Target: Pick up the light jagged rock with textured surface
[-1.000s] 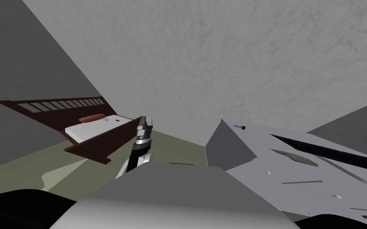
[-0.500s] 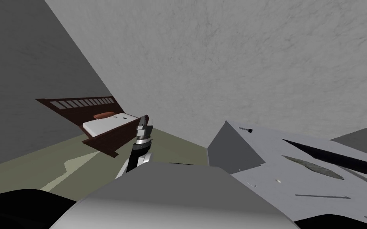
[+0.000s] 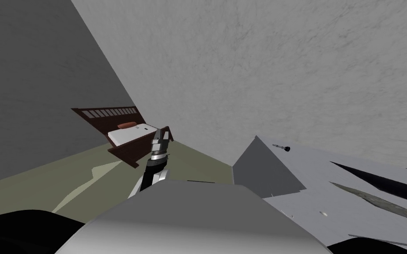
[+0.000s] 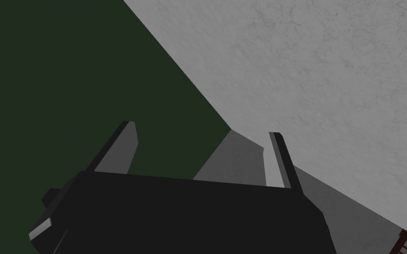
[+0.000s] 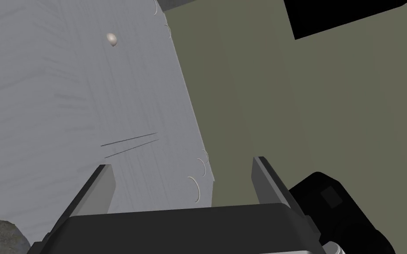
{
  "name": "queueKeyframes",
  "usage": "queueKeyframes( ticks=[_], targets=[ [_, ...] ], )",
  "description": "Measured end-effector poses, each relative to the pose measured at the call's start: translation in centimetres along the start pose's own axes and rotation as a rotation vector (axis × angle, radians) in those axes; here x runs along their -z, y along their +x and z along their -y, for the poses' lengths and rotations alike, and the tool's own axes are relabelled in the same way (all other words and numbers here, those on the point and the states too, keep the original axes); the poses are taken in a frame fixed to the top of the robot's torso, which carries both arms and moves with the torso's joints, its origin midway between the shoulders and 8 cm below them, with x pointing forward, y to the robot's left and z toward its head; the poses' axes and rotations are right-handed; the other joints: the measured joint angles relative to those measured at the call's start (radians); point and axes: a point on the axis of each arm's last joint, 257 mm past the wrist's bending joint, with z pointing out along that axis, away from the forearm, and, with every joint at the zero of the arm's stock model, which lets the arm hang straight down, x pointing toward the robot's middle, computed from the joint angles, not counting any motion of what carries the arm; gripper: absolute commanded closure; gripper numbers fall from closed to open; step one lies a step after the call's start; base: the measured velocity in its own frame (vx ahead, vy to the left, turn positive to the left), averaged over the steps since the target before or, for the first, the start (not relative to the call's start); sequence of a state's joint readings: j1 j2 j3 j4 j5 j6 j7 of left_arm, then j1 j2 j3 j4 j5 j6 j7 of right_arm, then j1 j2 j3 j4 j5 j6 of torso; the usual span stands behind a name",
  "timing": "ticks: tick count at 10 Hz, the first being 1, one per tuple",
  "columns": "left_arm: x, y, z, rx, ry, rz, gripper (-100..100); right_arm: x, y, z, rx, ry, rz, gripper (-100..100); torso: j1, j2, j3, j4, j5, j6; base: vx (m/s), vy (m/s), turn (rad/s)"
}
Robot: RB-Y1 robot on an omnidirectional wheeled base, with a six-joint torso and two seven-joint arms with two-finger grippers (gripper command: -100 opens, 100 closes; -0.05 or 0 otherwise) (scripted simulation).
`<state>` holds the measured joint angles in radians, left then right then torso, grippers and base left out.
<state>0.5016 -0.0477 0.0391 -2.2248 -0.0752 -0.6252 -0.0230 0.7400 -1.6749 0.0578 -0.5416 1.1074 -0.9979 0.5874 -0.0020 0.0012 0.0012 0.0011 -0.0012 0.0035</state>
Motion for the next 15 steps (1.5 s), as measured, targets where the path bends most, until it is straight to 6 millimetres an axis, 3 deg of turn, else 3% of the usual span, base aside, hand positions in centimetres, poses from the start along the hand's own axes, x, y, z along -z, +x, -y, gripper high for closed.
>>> queueKeyframes(
  ticks=[2, 6, 11, 13, 15],
  targets=[
    [0.0, 0.0, 0.0, 0.000, 0.000, 0.000, 0, 0.1, -0.4, 1.1, -0.010, 0.024, 0.016, -100, 0.000, -0.001, -0.001, 0.000, 0.000, -0.001, -0.004, 0.003, 0.101],
    [0.0, 0.0, 0.0, 0.000, 0.000, 0.000, 0, 2.1, 0.6, 3.2, -0.002, 0.061, -0.018, -100, 0.000, -0.001, -0.001, -0.001, 0.000, -0.002, -0.004, 0.001, 0.154],
    [0.0, 0.0, 0.0, 0.000, 0.000, 0.000, 0, 3.3, 2.2, 3.4, 0.007, 0.060, -0.061, -100, -0.001, -0.002, -0.001, -0.001, 0.000, -0.001, 0.012, -0.012, 0.157],
    [0.0, 0.0, 0.0, 0.000, 0.000, 0.000, 0, 1.7, 1.2, 1.4, 0.011, 0.022, -0.031, -100, -0.003, -0.004, -0.002, -0.001, -0.001, 0.000, 0.037, -0.032, 0.042],
    [0.0, 0.0, 0.0, 0.000, 0.000, 0.000, 0, 1.1, 2.3, -0.6, 0.014, -0.025, -0.057, -100, -0.001, -0.001, -0.001, 0.000, 0.000, 0.000, 0.003, 0.002, -0.013]
  ],
)
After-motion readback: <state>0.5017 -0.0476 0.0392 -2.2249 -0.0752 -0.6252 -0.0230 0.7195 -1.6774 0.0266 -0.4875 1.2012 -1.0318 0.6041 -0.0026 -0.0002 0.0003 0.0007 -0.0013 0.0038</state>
